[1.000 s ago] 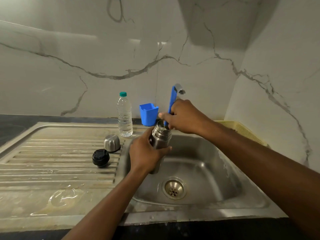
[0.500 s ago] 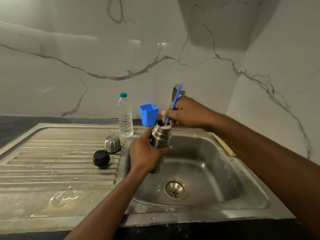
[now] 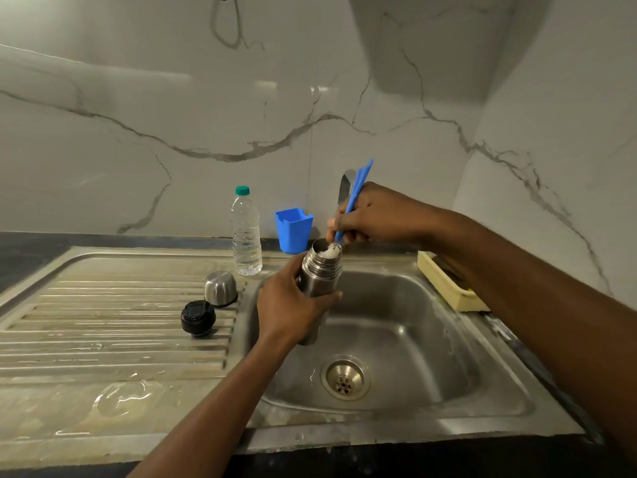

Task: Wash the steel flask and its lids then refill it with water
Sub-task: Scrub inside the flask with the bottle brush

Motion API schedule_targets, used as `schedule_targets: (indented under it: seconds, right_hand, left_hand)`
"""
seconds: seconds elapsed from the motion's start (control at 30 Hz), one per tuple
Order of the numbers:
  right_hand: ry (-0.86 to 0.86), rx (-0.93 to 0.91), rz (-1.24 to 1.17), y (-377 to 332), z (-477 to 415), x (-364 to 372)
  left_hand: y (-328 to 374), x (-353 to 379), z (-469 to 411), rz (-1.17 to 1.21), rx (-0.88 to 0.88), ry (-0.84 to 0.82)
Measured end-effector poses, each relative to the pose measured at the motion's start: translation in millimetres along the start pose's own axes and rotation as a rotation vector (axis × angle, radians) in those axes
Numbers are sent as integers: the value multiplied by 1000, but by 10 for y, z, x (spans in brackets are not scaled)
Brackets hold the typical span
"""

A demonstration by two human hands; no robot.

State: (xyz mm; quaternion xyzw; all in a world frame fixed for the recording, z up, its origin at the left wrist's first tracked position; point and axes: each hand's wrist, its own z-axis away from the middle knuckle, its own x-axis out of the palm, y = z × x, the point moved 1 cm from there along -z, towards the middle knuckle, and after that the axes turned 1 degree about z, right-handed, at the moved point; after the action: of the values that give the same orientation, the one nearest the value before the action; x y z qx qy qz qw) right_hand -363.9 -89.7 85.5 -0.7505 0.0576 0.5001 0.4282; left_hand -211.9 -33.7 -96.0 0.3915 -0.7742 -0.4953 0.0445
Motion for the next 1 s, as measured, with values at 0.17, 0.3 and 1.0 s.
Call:
schedule_targets:
  seconds: [0.17,0.3,1.0]
  right_hand:
    - [1,11,37,103,31,279]
    - [48,-30,58,1,46,129]
    - [140,43,39,27,31,335]
  left_hand:
    - [-27,-9,37,-43,12,-27]
    - [-21,-27,0,-39,5,22]
    - [4,-5,37,-55,-25,0]
